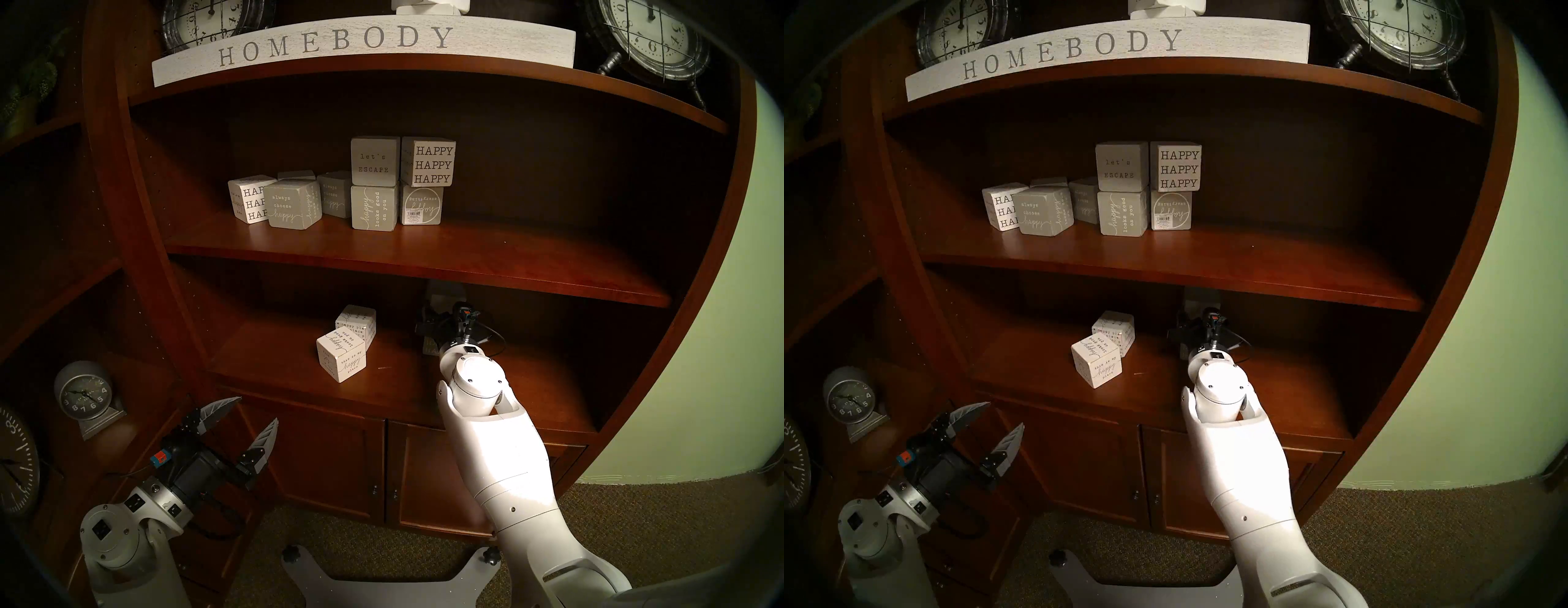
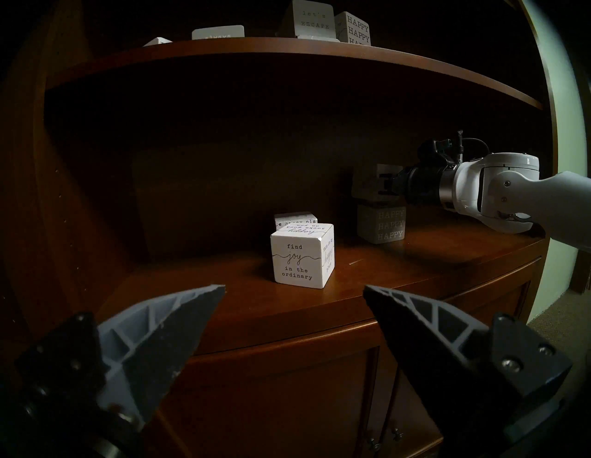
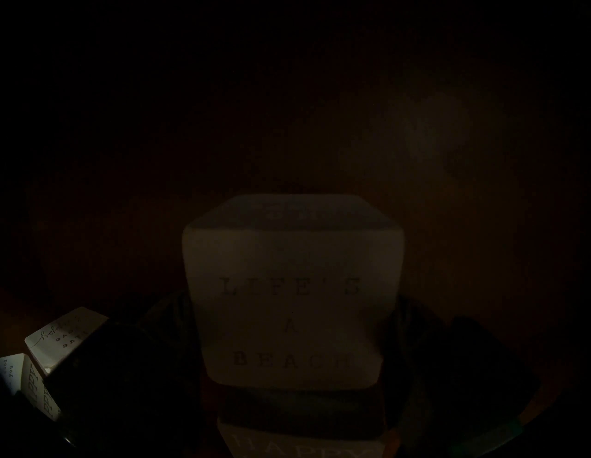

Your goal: Stack four cubes vertically into two groups

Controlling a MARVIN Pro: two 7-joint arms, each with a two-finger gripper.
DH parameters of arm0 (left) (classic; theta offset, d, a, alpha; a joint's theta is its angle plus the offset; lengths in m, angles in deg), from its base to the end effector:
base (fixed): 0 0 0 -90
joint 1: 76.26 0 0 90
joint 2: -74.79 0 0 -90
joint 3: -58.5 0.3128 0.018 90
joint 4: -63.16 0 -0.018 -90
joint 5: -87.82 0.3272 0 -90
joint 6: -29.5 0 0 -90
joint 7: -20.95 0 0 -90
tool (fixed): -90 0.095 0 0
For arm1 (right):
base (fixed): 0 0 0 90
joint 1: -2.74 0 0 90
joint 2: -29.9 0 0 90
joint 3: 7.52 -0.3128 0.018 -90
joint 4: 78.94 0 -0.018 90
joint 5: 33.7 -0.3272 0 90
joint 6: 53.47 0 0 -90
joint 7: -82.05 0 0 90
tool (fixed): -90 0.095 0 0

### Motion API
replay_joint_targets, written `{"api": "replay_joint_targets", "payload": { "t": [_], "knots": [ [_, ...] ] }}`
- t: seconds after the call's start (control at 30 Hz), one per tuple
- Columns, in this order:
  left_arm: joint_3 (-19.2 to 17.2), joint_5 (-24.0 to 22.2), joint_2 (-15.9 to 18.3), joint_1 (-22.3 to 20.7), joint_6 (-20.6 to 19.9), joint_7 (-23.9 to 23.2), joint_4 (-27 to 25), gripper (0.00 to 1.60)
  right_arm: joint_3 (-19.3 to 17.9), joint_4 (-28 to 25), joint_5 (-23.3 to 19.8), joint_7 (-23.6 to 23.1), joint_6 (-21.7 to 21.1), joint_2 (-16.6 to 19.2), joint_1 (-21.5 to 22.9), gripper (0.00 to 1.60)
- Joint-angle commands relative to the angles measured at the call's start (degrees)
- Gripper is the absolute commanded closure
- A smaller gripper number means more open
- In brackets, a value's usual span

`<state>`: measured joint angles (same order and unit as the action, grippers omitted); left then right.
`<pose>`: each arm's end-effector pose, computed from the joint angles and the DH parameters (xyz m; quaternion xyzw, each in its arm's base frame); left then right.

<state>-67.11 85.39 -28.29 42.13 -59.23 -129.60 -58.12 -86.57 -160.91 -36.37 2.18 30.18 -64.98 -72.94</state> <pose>0.2141 0.1005 -0.2942 0.7023 -0.1710 0.6811 0.1171 0.5093 0.0996 -0.2759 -0.7081 0.0163 -0.7047 0.0408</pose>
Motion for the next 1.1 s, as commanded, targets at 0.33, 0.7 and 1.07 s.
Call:
{"api": "replay_joint_targets", "payload": {
  "t": [0.33,0.7,1.07],
  "knots": [
    [0.16,-0.1,0.01,0.09,-0.09,-0.05,-0.92,0.0,1.94,-4.32,-0.1,0.61,1.92,0.01,-1.4,1.6],
    [0.15,-0.09,-0.01,0.08,-0.1,-0.07,-0.93,0.0,1.7,-3.41,-0.08,0.75,2.43,0.29,-1.84,1.6],
    [0.15,-0.09,0.0,0.08,-0.1,-0.08,-0.92,0.0,1.66,-5.02,0.3,1.07,2.04,0.63,-3.31,1.6]
  ]
}}
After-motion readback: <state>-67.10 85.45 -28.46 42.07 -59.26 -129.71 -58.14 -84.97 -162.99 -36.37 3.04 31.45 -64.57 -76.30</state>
